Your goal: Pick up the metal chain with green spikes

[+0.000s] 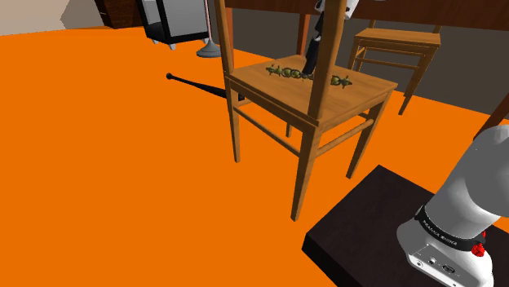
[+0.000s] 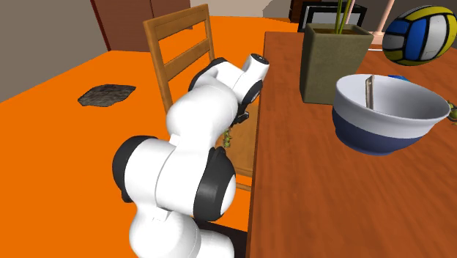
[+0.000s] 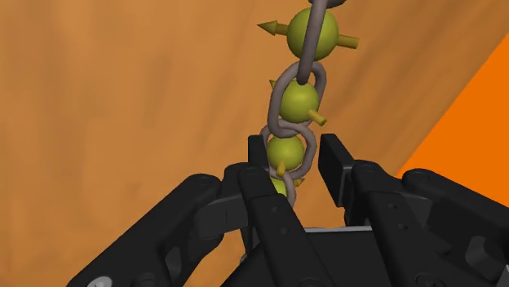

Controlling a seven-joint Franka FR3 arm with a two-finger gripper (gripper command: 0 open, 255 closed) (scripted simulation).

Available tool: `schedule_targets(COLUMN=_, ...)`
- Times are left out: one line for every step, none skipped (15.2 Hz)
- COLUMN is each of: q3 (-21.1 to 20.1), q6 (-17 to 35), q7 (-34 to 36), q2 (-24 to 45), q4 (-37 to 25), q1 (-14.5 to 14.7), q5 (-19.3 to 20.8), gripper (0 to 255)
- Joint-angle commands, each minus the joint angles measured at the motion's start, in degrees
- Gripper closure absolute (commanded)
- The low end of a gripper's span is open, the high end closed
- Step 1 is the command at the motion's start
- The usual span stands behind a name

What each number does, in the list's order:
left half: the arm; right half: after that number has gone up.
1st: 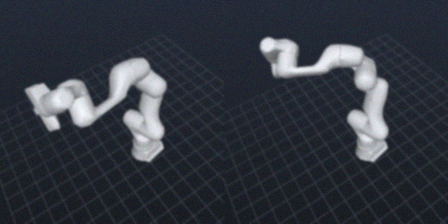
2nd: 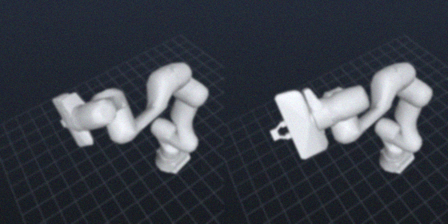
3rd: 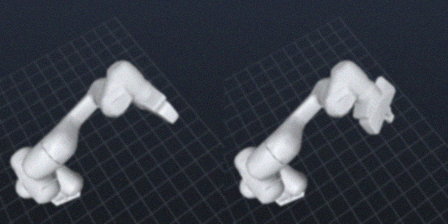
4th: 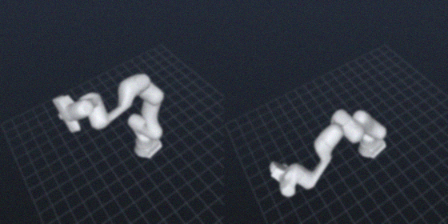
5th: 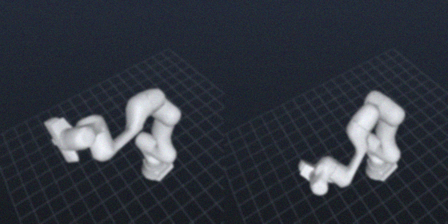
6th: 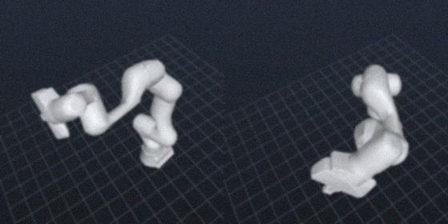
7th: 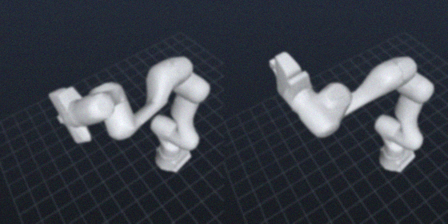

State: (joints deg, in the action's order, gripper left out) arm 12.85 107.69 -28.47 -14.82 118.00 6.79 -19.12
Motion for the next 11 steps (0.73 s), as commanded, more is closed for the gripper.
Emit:
schedule_targets(q3=0.44, q6=-0.47, q7=0.49, q2=-0.23, q4=-1.82, q1=-0.49, q5=0.26, gripper=255)
schedule_targets(q3=0.39, q6=-1.19, q7=0.73, q2=-0.21, q4=-2.58, q1=-0.56, q5=0.31, gripper=255)
schedule_targets(q3=0.33, q6=-1.91, q7=0.96, q2=-0.19, q4=-3.36, q1=-0.63, q5=0.36, gripper=255)
schedule_targets(q3=0.29, q6=-2.63, q7=1.18, q2=-0.14, q4=-4.15, q1=-0.69, q5=0.4, gripper=255)
schedule_targets(q3=0.27, q6=-3.35, q7=1.41, q2=-0.09, q4=-4.95, q1=-0.72, q5=0.45, gripper=255)
schedule_targets(q3=0.22, q6=-4.08, q7=1.63, q2=-0.03, q4=-5.77, q1=-0.8, q5=0.48, gripper=255)
schedule_targets(q3=0.15, q6=-4.81, q7=1.85, q2=0.05, q4=-6.6, q1=-0.89, q5=0.5, gripper=255)
schedule_targets(q3=0.12, q6=-5.53, q7=2.07, q2=0.14, q4=-7.44, q1=-0.94, q5=0.52, gripper=255)
schedule_targets(q3=0.08, q6=-6.26, q7=2.28, q2=0.25, q4=-8.3, q1=-1.0, q5=0.54, gripper=255)
schedule_targets(q3=0.02, q6=-6.38, q7=2.3, q2=0.27, q4=-8.43, q1=-1.09, q5=0.52, gripper=255)
schedule_targets(q3=-0.02, q6=-6.38, q7=2.29, q2=0.27, q4=-8.43, q1=-1.12, q5=0.51, gripper=255)
